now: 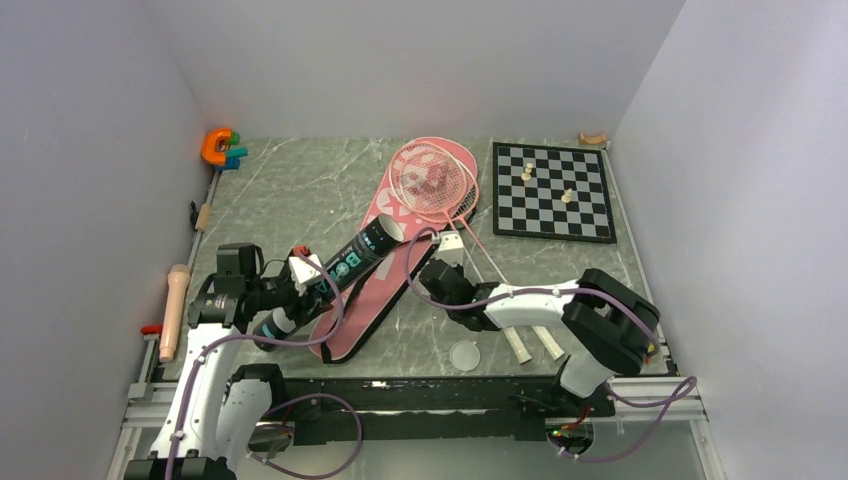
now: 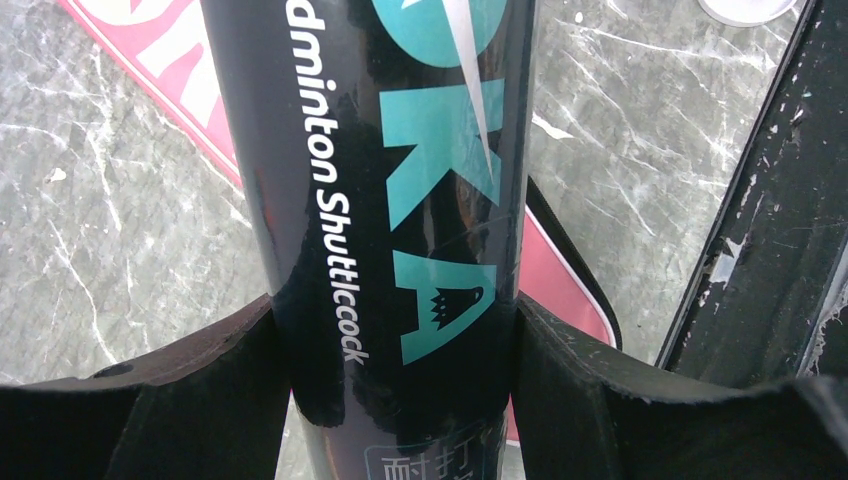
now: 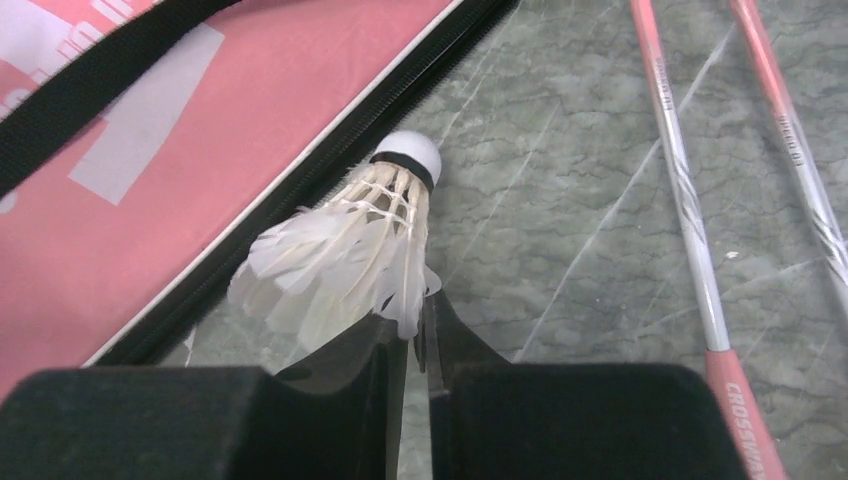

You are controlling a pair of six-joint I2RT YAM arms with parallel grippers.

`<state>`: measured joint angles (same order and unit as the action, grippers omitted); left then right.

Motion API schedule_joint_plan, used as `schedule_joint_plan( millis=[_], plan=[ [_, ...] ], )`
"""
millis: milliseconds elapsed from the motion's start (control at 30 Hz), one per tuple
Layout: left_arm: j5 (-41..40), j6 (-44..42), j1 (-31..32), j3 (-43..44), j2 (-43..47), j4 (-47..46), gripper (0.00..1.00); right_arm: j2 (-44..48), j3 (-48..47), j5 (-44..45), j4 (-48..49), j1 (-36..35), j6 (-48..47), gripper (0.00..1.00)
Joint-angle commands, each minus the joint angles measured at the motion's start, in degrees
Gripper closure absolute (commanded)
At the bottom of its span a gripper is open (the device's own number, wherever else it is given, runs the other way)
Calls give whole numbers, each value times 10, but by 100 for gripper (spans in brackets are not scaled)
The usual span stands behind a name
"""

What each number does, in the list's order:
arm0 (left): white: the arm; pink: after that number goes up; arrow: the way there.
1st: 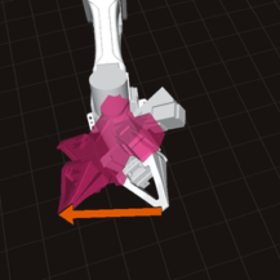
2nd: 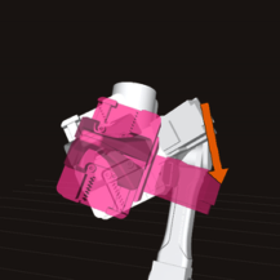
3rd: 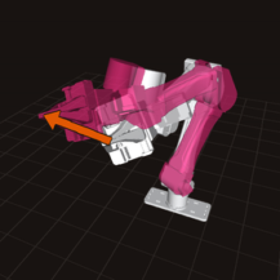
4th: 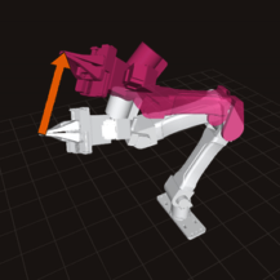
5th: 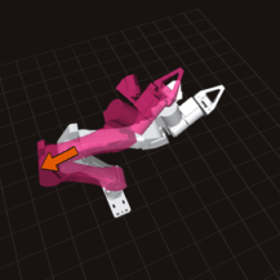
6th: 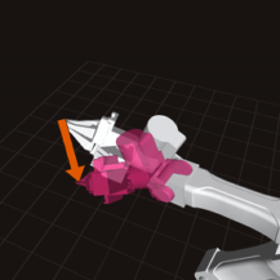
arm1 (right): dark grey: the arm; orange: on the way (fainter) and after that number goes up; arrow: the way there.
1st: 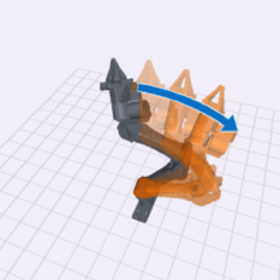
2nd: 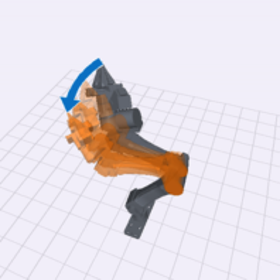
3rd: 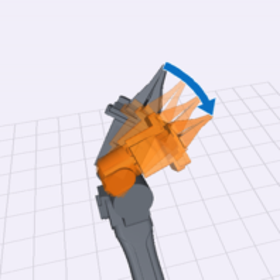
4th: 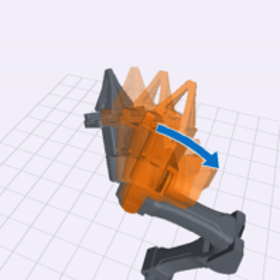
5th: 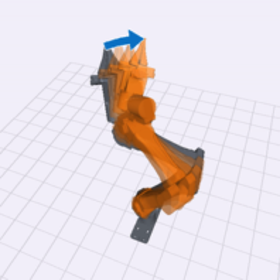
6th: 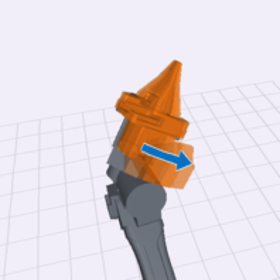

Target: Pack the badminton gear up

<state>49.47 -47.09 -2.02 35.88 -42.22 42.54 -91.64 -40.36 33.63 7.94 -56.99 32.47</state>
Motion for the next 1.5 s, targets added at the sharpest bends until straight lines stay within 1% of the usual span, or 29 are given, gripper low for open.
schedule_joint_plan(
  millis=[0, 133, 233, 367, 433, 533, 667, 767, 900, 1033, 1267, 1467],
  plan=[
    [36, -23, -1, 12, 5, 8, 83, 75, 10, 16, 21, -1, -11, 88],
    [57, -96, -2, 17, 10, 53, 84, 173, 10, -2, -44, 1, -18, 95],
    [77, -178, -2, 26, 11, 106, 83, 273, 5, -45, -109, 9, -23, 97],
    [83, -315, -1, 45, -1, 205, 84, 390, -31, -159, -230, 45, -36, 100],
    [78, -361, -2, 50, -8, 233, 84, 437, -53, -226, -279, 65, -45, 100],
    [76, -433, -2, 52, -10, 264, 85, 485, -86, -325, -337, 89, -50, 99],
    [92, -438, -2, 50, -3, 240, 85, 501, -118, -449, -375, 97, -50, 100],
    [102, -418, -2, 54, -8, 218, 84, 500, -127, -504, -393, 98, -55, 100],
    [105, -411, -3, 59, -16, 212, 84, 500, -129, -537, -408, 97, -62, 100],
    [105, -394, -2, 58, -13, 196, 85, 494, -132, -576, -389, 98, -60, 100],
    [104, -382, -2, 52, -10, 185, 84, 457, -145, -607, -353, 98, -54, 100],
    [97, -366, -3, 38, -6, 165, 83, 443, -171, -597, -374, 98, -68, 100]
  ],
)
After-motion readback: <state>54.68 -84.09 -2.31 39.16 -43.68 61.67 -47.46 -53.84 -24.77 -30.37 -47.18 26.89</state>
